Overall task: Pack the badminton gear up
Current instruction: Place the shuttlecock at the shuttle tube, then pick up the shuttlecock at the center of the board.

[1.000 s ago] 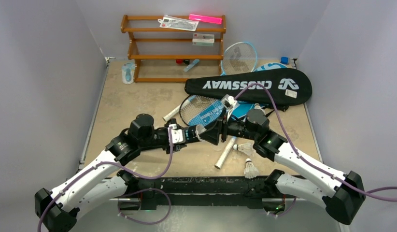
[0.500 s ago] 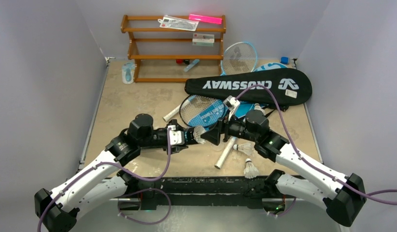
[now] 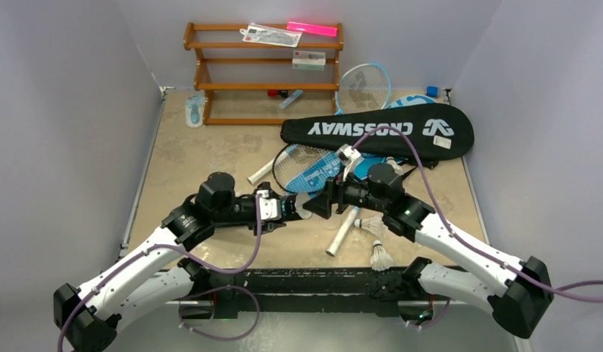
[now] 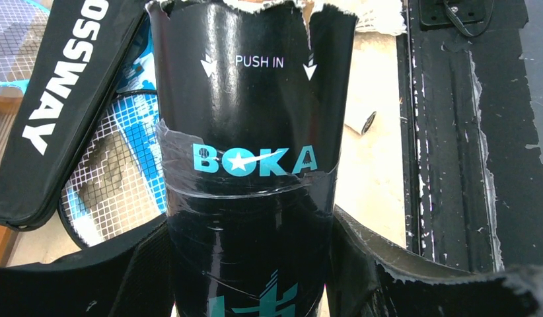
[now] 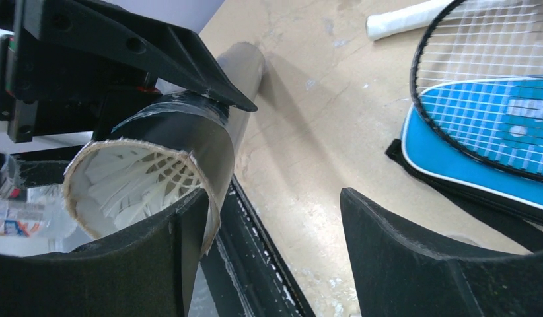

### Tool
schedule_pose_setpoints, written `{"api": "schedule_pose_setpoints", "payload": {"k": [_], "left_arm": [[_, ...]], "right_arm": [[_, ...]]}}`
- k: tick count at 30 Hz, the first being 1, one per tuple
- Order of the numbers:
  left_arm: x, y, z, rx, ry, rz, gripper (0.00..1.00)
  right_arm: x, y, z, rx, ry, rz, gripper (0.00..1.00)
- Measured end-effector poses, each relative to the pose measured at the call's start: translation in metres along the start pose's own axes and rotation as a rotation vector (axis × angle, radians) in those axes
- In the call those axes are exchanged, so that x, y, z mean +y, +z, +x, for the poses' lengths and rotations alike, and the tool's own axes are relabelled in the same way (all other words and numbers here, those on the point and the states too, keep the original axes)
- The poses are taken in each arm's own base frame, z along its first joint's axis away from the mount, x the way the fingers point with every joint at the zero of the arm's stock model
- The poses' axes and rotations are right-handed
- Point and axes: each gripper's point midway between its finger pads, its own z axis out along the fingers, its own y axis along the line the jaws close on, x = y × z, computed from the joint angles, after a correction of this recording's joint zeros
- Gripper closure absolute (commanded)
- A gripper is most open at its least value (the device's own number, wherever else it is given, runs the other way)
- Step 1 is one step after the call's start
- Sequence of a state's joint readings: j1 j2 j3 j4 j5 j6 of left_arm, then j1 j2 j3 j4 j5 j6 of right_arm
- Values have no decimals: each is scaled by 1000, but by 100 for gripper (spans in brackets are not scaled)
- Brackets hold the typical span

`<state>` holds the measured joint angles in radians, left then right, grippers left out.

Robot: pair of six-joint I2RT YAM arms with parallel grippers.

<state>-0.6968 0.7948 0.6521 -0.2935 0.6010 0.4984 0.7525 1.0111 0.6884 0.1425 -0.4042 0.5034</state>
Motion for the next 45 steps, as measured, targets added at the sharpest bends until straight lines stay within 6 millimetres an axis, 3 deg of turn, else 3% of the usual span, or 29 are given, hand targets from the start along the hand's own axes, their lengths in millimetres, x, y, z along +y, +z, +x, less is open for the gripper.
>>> {"api": "schedule_pose_setpoints", "payload": {"k": [10, 12, 16, 20, 22, 27, 36, 45], "left_arm": [[7, 2, 9, 41, -10, -34, 48], [10, 1, 11, 49, -10, -48, 48], [14, 0, 14, 65, -11, -75, 48], [16, -1, 14, 71, -11, -88, 48], [17, -1, 14, 71, -9, -91, 48], [17, -2, 13, 70, -8, -96, 48], [17, -2, 14, 72, -9, -95, 48], [17, -2, 14, 72, -10, -95, 49]], "right_arm": [[-25, -52, -27, -181, -24, 265, 22], [-39, -61, -27, -196, -11, 355, 23], [-92, -84, -18, -181, 90, 628, 25], [-144, -111, 5, -142, 256, 856, 24], [-156, -124, 18, -142, 316, 912, 23], [-164, -142, 47, -144, 434, 965, 22], [-171, -138, 95, -64, 550, 967, 26], [-174, -126, 115, -33, 597, 919, 36]]}}
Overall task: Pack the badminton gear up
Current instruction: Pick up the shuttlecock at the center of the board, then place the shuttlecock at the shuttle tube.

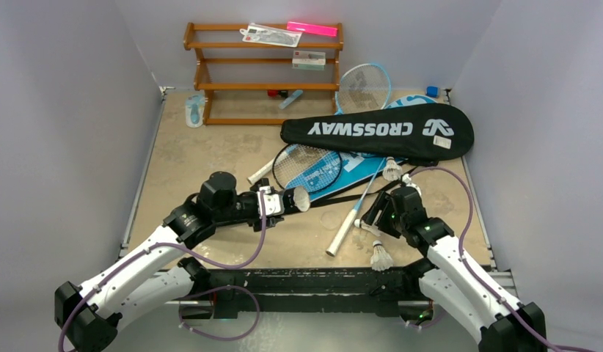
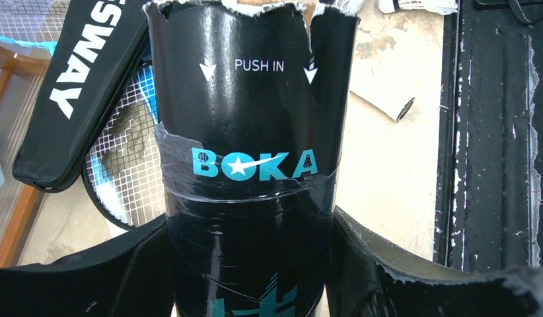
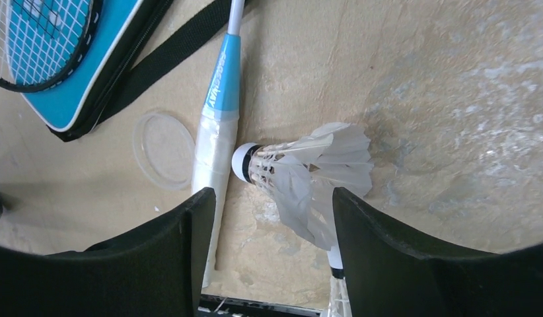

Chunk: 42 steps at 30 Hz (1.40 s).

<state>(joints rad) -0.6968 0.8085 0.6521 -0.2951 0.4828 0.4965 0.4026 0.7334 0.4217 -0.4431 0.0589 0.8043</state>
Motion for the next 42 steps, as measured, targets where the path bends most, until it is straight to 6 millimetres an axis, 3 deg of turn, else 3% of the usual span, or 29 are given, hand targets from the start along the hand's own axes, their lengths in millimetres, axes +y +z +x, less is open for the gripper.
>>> {"api": "schedule_pose_setpoints", "payload": {"k": [5, 6, 8, 10, 15, 19, 23, 28, 33, 42], "left_arm": [[0, 1, 1, 4, -3, 3, 49], [0, 1, 2, 6, -3, 3, 49], [0, 2, 2, 8, -5, 5, 49], [-1, 2, 3, 10, -6, 5, 49], [-1, 2, 3, 12, -7, 7, 49], [-2, 3, 4, 13, -9, 14, 49], [-6, 5, 5, 10, -14, 41, 49], [-16, 10, 9, 17, -34, 103, 50], [-20, 13, 10, 23, -42, 138, 50], [-20, 15, 15, 41, -51, 136, 50]], "right_arm": [[0, 6, 9, 28, 24, -21, 59], [1, 6, 10, 29, 27, -24, 65], [4, 3, 8, 21, 34, -44, 87], [6, 1, 7, 11, 32, -55, 94], [11, -14, -4, -28, 20, -69, 100], [28, -34, -24, -70, -13, -108, 100], [59, -60, -45, -89, -72, -187, 100], [117, -100, -63, -68, -196, -404, 100], [175, -130, -57, 28, -286, -704, 100], [203, -143, -33, 161, -346, -880, 100]]}}
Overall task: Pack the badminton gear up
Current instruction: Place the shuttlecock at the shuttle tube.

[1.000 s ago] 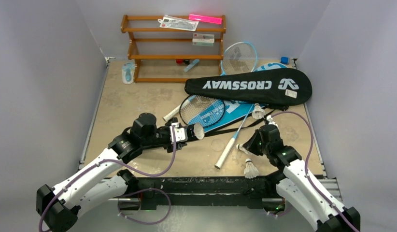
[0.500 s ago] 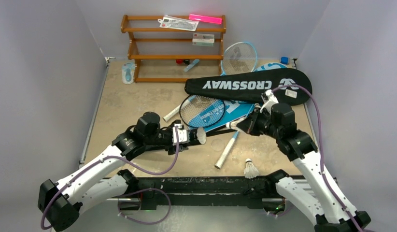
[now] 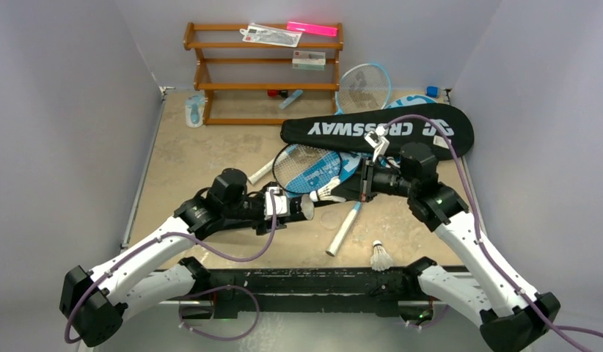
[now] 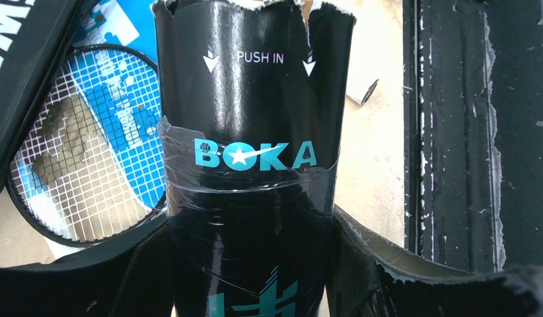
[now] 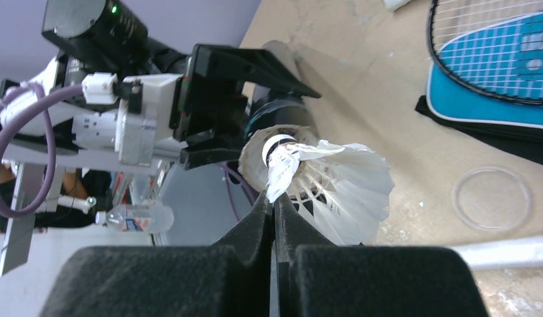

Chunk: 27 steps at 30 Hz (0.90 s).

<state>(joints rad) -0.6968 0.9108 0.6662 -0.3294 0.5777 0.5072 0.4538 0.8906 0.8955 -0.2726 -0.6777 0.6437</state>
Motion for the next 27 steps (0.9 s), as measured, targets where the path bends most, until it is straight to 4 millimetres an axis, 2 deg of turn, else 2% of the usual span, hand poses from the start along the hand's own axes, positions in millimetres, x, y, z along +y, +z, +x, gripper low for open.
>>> {"api": "schedule_pose_setpoints", "payload": {"k": [5, 9, 18, 27], "left_arm": [[4, 3, 5, 27, -15, -10, 50], [6, 3, 5, 30, -21, -19, 50], [6, 2, 5, 30, -27, -20, 50], [5, 2, 5, 32, -29, -18, 50]], "right_arm": [[11, 14, 19, 80, -14, -39, 100], [12, 25, 32, 129, -16, -32, 100], [8, 31, 32, 111, -17, -15, 100], [-6, 53, 38, 131, -3, 46, 100]]}}
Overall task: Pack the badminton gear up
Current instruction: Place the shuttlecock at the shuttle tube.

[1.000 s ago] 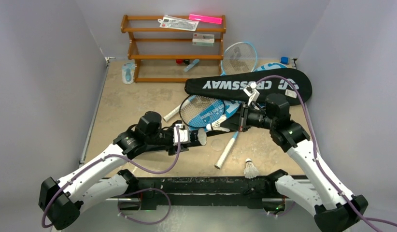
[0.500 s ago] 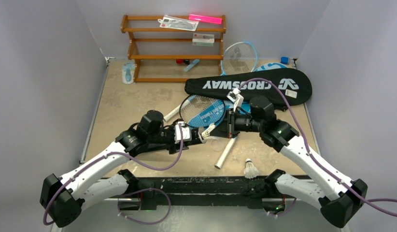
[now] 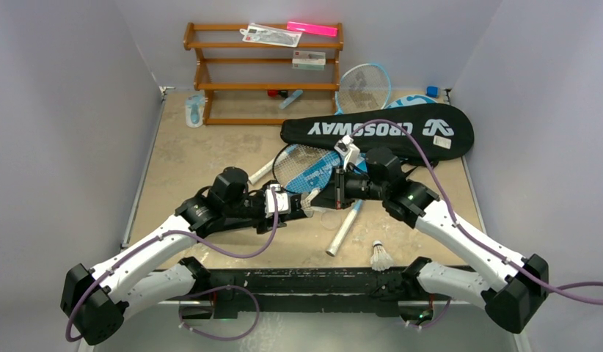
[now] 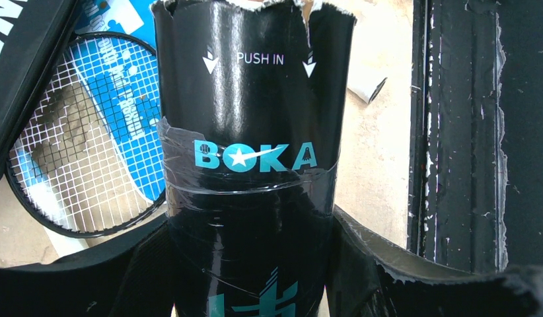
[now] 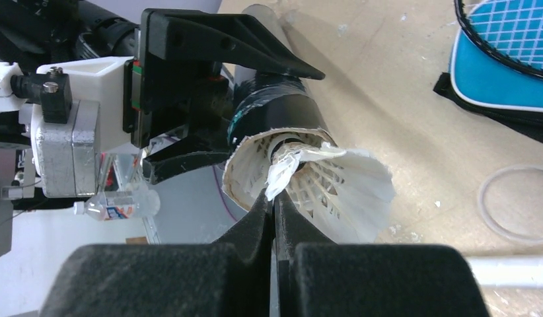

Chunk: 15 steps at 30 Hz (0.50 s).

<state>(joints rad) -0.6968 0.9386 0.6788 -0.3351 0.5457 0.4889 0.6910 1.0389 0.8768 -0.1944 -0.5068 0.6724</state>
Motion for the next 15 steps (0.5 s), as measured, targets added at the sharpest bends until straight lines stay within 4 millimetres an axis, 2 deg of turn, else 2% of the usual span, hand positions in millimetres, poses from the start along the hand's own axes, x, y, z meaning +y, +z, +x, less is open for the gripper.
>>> {"api": "schedule_pose_setpoints", "payload": {"k": [2, 5, 10, 15], "left_arm": [[0, 0, 0, 0, -2, 0, 50], [0, 0, 0, 0, -8, 0, 50], [0, 0, 0, 0, -9, 0, 50], [0, 0, 0, 0, -9, 0, 50]], "right_arm": [[4, 3, 1, 4, -8, -13, 95], [11, 8, 0, 3, -6, -47, 71], [22, 13, 1, -6, -6, -127, 50], [24, 12, 3, -11, 1, -142, 41]]}}
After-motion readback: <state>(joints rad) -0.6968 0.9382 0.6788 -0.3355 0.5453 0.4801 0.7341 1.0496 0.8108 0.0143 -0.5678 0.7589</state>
